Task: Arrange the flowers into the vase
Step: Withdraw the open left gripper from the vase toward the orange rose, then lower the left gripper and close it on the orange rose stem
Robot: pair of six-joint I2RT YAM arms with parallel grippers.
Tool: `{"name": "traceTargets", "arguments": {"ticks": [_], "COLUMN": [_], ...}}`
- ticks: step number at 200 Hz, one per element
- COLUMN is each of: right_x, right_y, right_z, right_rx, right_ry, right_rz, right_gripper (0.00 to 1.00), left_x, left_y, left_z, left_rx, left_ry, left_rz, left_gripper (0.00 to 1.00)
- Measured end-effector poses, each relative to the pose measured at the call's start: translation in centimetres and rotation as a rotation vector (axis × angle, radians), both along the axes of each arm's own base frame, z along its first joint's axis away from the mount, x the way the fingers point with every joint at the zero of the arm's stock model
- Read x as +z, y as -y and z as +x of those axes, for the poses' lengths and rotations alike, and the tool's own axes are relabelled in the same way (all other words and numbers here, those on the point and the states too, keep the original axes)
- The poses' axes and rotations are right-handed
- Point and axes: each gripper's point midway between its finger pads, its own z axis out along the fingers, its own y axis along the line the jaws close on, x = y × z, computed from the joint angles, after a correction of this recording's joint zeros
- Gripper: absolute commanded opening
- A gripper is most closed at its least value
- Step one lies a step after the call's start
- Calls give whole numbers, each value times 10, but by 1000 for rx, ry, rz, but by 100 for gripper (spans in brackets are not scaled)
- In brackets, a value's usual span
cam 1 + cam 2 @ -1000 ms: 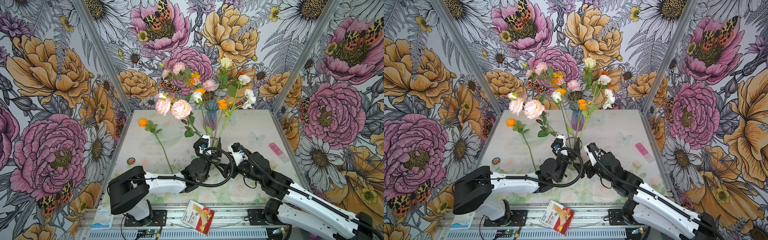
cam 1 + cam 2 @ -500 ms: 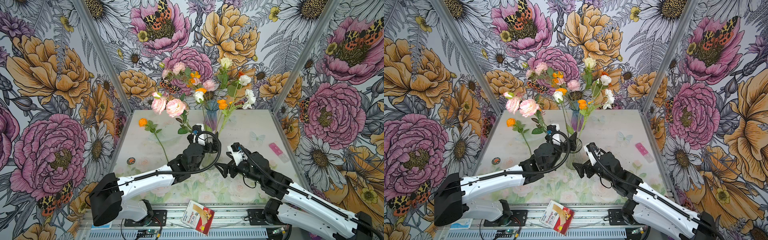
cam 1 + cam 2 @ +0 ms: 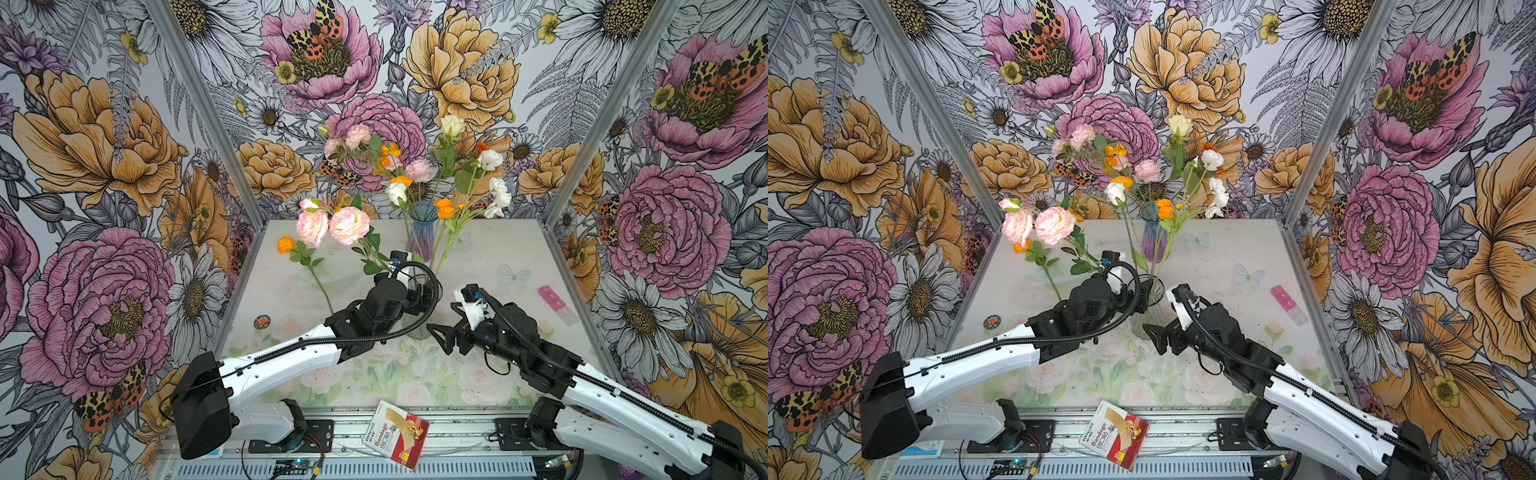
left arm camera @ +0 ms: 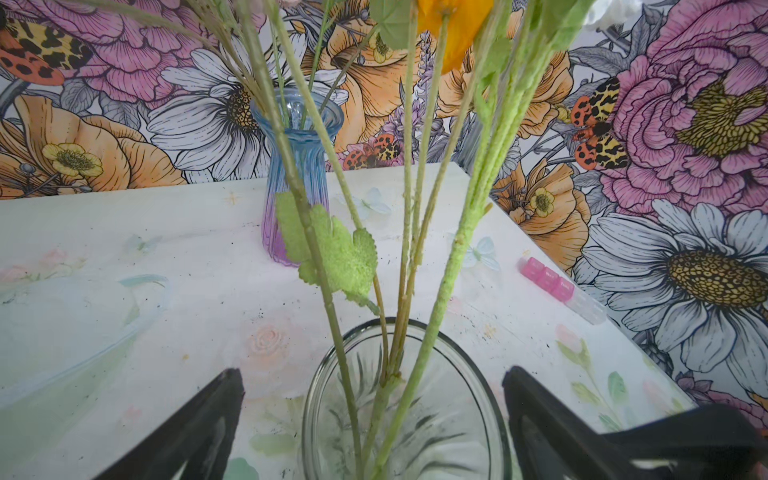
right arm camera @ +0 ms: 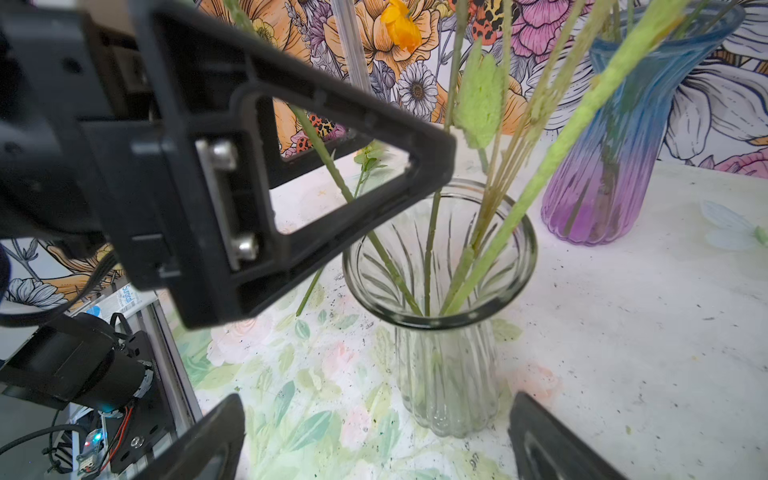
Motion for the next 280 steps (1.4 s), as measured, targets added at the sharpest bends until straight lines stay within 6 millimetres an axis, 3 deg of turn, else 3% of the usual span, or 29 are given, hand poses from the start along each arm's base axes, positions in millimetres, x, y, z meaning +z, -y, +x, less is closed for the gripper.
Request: {"name": "traceTargets", "arguments": {"ticks": [65, 99, 133, 146, 166, 185, 202, 222, 238, 280], "right_x": [4, 2, -5, 1, 22, 40, 46, 42, 32, 6], "right_y": [1, 1, -7, -15, -31, -48, -62, -79, -91, -113], "right_z": [-1, -2, -2, -6, -16, -22, -26, -35, -45, -72], "right_rx": [-1, 1, 27, 47, 100, 138, 163, 202, 231, 299], "right_ry": [12, 9, -12, 1, 44, 67, 72, 61, 47, 28], "right_rz": [12, 10, -17, -25, -13, 4, 3, -17, -45, -118], "right_gripper": [100, 99, 100, 100, 100, 100, 99, 100, 99, 99], "left_x": [5, -16, -52, -64, -80, -102, -135, -172, -189, -201], "left_y": [-22, -50, -89, -115, -173, -233, -269, -287, -292, -301], "left_z": [-34, -51, -52, -44, -22, 1, 14, 25, 38, 106], "left_rx": [-124, -136, -51, 54, 303, 545, 668, 725, 738, 744], "left_ry": [-42, -70, -122, -167, -257, -357, -488, -637, -703, -721], "left_rz": [23, 75, 110, 96, 34, -21, -37, -28, -19, -42], "left_gripper": [99, 98, 86, 79, 64, 63, 61, 59, 55, 46]}}
